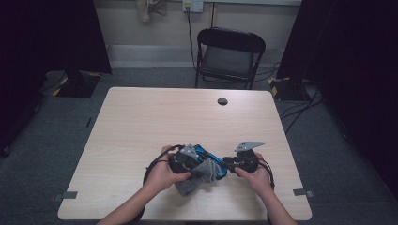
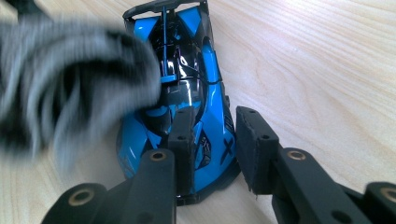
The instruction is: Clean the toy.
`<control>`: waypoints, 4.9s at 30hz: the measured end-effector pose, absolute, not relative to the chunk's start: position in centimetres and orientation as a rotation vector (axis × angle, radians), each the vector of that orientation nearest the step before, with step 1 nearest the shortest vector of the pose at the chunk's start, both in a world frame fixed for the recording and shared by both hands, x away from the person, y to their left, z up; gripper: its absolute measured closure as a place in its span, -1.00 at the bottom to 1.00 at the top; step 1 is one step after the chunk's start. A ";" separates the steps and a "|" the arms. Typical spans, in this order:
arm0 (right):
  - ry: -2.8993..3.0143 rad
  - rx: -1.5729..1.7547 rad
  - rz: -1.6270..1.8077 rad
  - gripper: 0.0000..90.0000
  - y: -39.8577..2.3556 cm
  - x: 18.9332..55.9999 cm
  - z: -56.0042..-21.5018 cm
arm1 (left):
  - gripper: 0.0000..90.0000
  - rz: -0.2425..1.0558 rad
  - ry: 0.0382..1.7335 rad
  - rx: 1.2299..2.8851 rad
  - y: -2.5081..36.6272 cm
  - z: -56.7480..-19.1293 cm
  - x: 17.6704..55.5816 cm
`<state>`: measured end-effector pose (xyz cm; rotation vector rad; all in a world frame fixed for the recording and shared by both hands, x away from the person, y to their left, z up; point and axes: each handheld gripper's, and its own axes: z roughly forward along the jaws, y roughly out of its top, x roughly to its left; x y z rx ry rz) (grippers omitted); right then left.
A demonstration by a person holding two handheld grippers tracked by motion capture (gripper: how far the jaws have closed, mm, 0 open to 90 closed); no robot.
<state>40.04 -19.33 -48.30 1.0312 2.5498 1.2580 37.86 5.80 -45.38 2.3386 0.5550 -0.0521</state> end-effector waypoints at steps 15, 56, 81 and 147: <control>2.540 1.027 1.272 0.54 -19.4 39.9 -48.4 | 0.55 -0.060 0.567 2.371 4.3 -46.9 38.5; 2.528 1.033 1.283 0.54 -19.5 39.8 -48.5 | 0.55 0.027 0.802 2.275 11.3 -46.6 41.3; 2.526 1.038 1.286 0.54 -19.6 39.8 -48.6 | 0.55 0.080 0.900 2.244 14.3 -46.5 42.2; 2.513 1.045 1.308 0.54 -19.7 39.7 -48.7 | 0.55 -0.044 0.739 2.300 8.6 -47.2 40.4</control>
